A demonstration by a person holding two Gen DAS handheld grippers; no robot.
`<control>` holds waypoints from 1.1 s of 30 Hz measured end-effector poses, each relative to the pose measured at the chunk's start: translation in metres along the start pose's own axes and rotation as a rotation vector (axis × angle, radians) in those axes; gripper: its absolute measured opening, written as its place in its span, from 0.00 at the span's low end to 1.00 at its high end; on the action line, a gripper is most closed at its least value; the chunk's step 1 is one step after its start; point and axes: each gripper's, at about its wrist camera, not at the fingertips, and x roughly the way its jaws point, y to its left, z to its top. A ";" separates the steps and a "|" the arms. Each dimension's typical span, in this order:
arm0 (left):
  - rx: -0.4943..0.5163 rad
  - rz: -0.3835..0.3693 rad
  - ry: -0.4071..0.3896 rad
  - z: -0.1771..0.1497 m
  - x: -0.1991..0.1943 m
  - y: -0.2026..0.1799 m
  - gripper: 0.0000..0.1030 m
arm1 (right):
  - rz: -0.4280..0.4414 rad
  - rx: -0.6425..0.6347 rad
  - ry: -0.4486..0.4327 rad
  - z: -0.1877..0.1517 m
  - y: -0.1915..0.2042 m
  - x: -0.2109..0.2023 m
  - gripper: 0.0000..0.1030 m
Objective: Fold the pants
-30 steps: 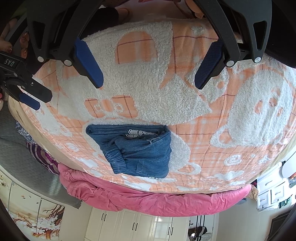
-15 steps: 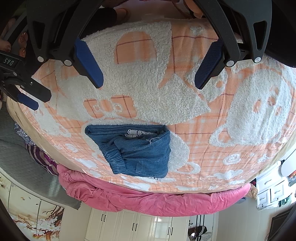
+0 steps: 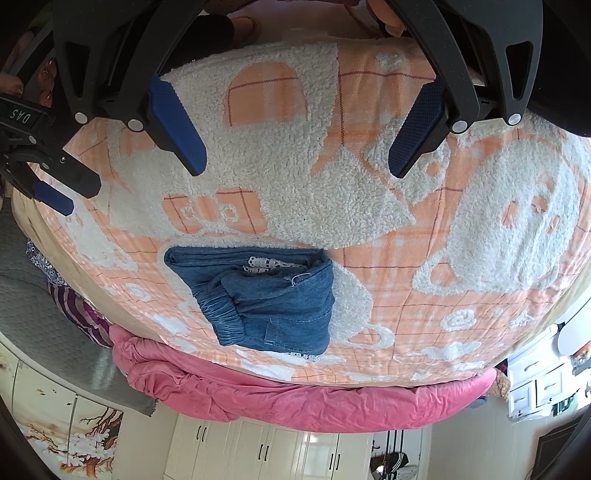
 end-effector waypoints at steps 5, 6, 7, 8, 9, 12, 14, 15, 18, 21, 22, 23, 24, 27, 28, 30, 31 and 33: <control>-0.006 0.005 0.002 0.001 0.000 0.000 0.96 | 0.000 0.001 0.006 0.000 0.000 0.000 0.91; -0.006 0.004 0.002 0.001 0.000 0.001 0.96 | -0.001 0.001 0.006 -0.001 -0.001 0.000 0.91; -0.006 0.005 0.002 0.000 0.000 0.001 0.96 | -0.002 0.000 0.006 -0.001 0.000 0.000 0.91; -0.005 0.007 0.002 0.000 -0.001 0.000 0.96 | 0.000 -0.001 0.006 -0.001 0.000 0.000 0.91; -0.004 0.008 0.002 0.001 0.000 0.000 0.96 | -0.001 0.000 0.006 -0.001 0.000 0.000 0.91; -0.003 0.010 0.003 0.000 0.000 0.000 0.96 | -0.001 0.001 0.007 -0.001 0.000 0.001 0.91; -0.002 0.015 0.003 0.001 -0.001 0.000 0.96 | -0.003 0.002 0.008 -0.001 -0.001 0.001 0.91; -0.001 0.017 0.004 0.001 0.000 0.000 0.96 | -0.002 0.003 0.008 -0.001 0.000 0.001 0.91; -0.003 0.018 0.007 0.001 0.000 0.000 0.96 | -0.001 0.006 0.010 -0.002 -0.002 0.001 0.91; -0.010 0.004 0.019 0.002 0.002 0.001 0.96 | -0.003 0.008 0.013 -0.001 -0.002 0.002 0.91; -0.015 -0.008 0.028 0.002 0.003 0.002 0.96 | -0.003 0.010 0.015 -0.001 -0.002 0.003 0.91; -0.020 -0.013 0.033 0.002 0.004 0.003 0.96 | -0.003 0.012 0.017 -0.001 -0.003 0.003 0.91; -0.026 -0.019 0.038 0.002 0.005 0.004 0.96 | -0.001 0.015 0.018 -0.001 -0.004 0.004 0.91; -0.038 -0.014 0.039 0.004 0.004 0.007 0.96 | 0.000 0.024 0.021 0.000 -0.008 0.006 0.91; -0.042 -0.017 0.035 0.005 0.003 0.008 0.96 | 0.001 0.030 0.023 0.001 -0.010 0.007 0.91; -0.057 -0.028 0.025 0.007 0.001 0.011 0.96 | -0.004 0.045 0.030 0.002 -0.016 0.011 0.91; -0.065 -0.037 0.017 0.010 0.000 0.014 0.96 | -0.011 0.051 0.032 0.004 -0.022 0.013 0.91; -0.093 -0.040 0.001 0.021 -0.005 0.028 0.96 | -0.033 0.069 0.040 0.009 -0.035 0.018 0.91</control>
